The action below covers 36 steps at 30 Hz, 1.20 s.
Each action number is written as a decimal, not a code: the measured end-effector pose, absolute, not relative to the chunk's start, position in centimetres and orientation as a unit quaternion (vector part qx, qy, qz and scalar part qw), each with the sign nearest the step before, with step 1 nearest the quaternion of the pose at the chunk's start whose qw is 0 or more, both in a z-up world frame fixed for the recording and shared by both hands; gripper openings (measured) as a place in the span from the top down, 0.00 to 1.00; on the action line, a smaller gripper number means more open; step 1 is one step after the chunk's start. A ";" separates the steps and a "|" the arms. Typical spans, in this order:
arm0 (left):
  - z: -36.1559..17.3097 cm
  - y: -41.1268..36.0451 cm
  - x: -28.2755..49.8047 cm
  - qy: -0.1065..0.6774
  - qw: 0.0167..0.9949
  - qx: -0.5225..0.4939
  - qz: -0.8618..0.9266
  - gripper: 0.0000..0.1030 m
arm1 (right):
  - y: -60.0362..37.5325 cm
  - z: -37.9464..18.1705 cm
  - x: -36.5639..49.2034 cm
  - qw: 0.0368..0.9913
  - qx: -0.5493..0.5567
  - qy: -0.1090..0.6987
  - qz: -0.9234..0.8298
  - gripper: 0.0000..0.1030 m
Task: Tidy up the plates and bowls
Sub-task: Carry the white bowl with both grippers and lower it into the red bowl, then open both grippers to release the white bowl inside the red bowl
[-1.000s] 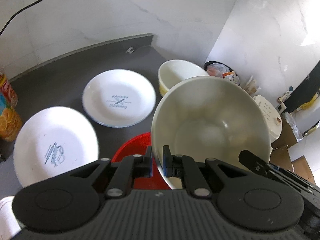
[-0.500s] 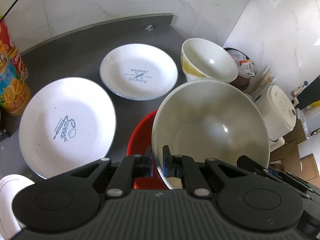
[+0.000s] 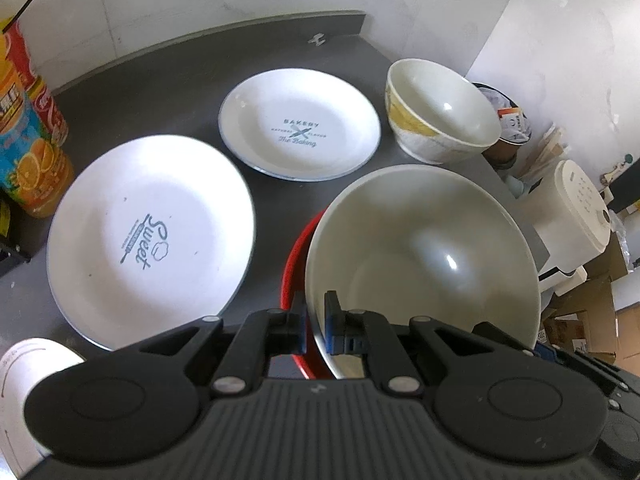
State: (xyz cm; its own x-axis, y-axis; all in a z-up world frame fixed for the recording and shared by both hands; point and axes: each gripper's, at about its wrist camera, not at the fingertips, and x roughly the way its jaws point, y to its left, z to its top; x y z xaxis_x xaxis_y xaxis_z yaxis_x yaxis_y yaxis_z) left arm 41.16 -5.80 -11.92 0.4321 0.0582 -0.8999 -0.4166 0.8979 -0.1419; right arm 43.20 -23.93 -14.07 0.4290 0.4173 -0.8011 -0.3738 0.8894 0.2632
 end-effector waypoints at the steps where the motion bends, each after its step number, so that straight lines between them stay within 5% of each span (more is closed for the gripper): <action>1: -12.0 -5.8 41.1 0.514 0.828 -0.175 0.144 0.94 | -23.9 -14.1 43.2 0.844 0.021 0.482 0.235 0.76; 7: -12.2 -5.7 41.4 0.515 0.827 -0.174 0.142 0.93 | -24.0 -13.9 43.3 0.841 0.035 0.487 0.234 0.71; 10: -12.4 -5.9 41.7 0.525 0.821 -0.172 0.141 0.91 | -24.6 -13.5 43.3 0.844 0.048 0.479 0.234 0.54; 15: -11.8 -6.7 42.5 0.533 0.822 -0.138 0.143 0.89 | -25.4 -12.8 43.4 0.853 0.056 0.459 0.243 0.54; 24: -8.8 -7.9 43.9 0.509 0.841 -0.112 0.145 0.45 | -27.4 -12.8 44.4 0.860 0.079 0.452 0.222 0.49; 36: -7.0 -9.4 46.9 0.483 0.858 -0.116 0.128 0.38 | -29.9 -11.4 46.7 0.883 0.096 0.423 0.180 0.23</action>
